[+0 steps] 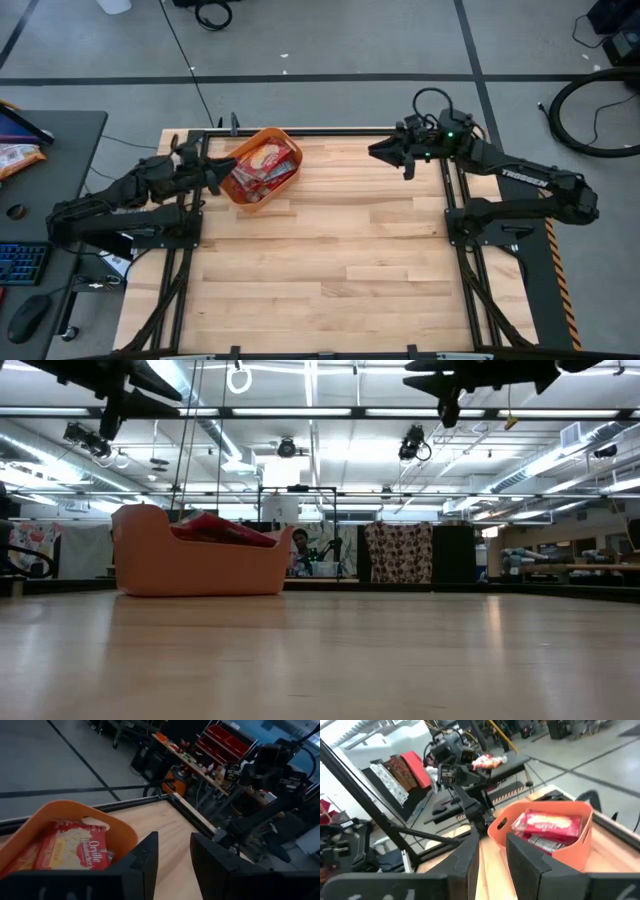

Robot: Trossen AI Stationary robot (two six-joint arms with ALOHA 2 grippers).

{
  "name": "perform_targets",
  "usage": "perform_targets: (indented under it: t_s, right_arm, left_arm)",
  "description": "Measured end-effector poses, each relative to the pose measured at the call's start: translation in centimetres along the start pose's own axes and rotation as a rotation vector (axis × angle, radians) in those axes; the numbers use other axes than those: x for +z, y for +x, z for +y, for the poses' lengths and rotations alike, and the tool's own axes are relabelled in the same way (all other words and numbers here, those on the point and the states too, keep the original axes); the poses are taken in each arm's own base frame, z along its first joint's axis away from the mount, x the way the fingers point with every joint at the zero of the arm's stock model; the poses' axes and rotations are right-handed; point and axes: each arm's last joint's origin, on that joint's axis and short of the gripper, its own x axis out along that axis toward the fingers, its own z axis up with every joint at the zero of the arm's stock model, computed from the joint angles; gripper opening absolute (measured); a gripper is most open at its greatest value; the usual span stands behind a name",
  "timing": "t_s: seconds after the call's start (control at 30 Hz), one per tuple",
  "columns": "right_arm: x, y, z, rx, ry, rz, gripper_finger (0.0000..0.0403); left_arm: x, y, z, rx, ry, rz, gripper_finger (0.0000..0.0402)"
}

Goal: Sort popcorn bags into baskets
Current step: Return to Home Position

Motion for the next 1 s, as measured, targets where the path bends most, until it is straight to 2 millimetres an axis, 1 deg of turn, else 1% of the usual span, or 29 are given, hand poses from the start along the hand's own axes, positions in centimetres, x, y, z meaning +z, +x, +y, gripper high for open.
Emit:
perform_targets:
  t_s: [0.13,0.23,0.33,0.5,0.67,0.83,0.93,1.0]
  right_arm:
    - [0.3,-1.0,0.4,-0.001,-0.031,-0.036,0.0103]
    - [-0.4,-1.6,0.2,0.001,-0.041,-0.067,0.0103]
    - [-2.0,-2.1,-0.5,-0.011,0.003,-0.087,0.0103]
    - [-5.5,-3.2,-1.7,-0.019,0.112,-0.125,0.0103]
    - [-8.9,-4.9,-2.3,-0.037,0.213,-0.208,0.0103]
    - [-11.6,-6.6,-2.6,-0.039,0.306,-0.254,0.0103]
    - [-12.5,-7.4,-2.6,-0.034,0.329,-0.294,0.0101]
    - [-12.8,-7.9,-2.5,-0.043,0.325,-0.335,0.0097]
  left_arm:
    - [-0.1,-0.8,0.4,0.004,0.008,0.001,0.0116]
    - [-0.8,-0.8,1.0,0.024,0.011,-0.001,0.0116]
    - [-1.9,-0.4,1.6,0.036,0.003,-0.001,0.0116]
    - [-4.2,0.4,2.9,0.010,-0.067,0.012,0.0116]
    - [-6.1,0.5,4.1,0.004,-0.132,0.046,0.0116]
    - [-6.3,-0.2,4.5,-0.012,-0.151,0.010,0.0116]
    - [-6.3,-0.7,4.9,0.003,-0.154,-0.014,0.0116]
    - [-6.3,-1.1,5.1,0.007,-0.157,-0.022,0.0116]
